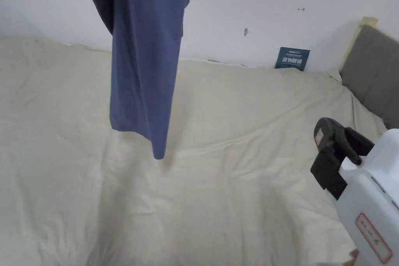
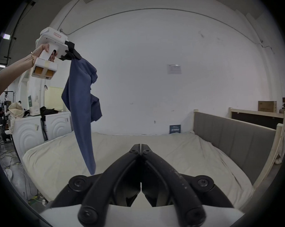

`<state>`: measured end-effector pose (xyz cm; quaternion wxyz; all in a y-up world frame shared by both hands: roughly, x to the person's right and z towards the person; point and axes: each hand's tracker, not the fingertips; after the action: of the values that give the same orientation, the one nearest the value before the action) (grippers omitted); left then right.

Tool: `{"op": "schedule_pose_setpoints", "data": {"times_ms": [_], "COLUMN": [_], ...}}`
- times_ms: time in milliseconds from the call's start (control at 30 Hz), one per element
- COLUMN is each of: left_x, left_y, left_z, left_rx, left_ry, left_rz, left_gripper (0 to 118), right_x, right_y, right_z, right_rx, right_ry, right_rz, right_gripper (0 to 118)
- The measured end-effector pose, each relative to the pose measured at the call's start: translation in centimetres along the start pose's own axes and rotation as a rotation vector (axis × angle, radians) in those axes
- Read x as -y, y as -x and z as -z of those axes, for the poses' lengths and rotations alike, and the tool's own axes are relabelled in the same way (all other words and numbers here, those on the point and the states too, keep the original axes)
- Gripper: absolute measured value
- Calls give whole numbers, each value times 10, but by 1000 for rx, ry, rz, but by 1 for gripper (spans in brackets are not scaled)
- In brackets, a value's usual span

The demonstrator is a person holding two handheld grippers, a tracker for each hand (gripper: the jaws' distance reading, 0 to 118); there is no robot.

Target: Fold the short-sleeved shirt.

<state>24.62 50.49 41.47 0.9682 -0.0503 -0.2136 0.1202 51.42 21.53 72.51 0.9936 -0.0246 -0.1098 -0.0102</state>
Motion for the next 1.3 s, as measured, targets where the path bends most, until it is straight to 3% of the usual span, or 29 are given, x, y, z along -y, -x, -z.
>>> {"op": "schedule_pose_setpoints", "data": {"times_ms": [167,300,500,633,733,767,867,1000,1067,1133,1233,1300], "left_x": [73,169,345,451,499,509,510,455,419,385,351,336], "left_y": [-23,-21,-23,-13,-5,-4,11,28,25,24,18,18], "left_z": [34,57,59,57,48,45,49,43,25,6,-28,-51], "left_rx": [13,51,-2,-60,-103,-120,-119,-37,-6,12,-84,-141], "left_ry": [159,312,613,897,986,994,974,804,637,463,200,80], "left_rz": [63,28,149,131,149,177,175,-9,-29,67,238,272], "left_gripper": [3,3,4,4,4,10,56,116,118,118,118,118], "right_x": [4,12,27,36,37,38,38,40,40,40,38,35], "right_y": [-12,-13,-14,-15,-17,-17,-18,-17,-14,-10,-4,1], "right_z": [-7,-7,5,11,13,13,16,22,25,30,35,37], "right_rx": [42,41,33,30,26,28,30,29,26,24,14,9], "right_ry": [15,39,85,116,131,132,141,144,143,143,140,127], "right_rz": [7,10,22,58,73,70,55,59,59,51,34,26], "right_gripper": [1,1,1,1,1,1,1,1,1,1,1,1]}}
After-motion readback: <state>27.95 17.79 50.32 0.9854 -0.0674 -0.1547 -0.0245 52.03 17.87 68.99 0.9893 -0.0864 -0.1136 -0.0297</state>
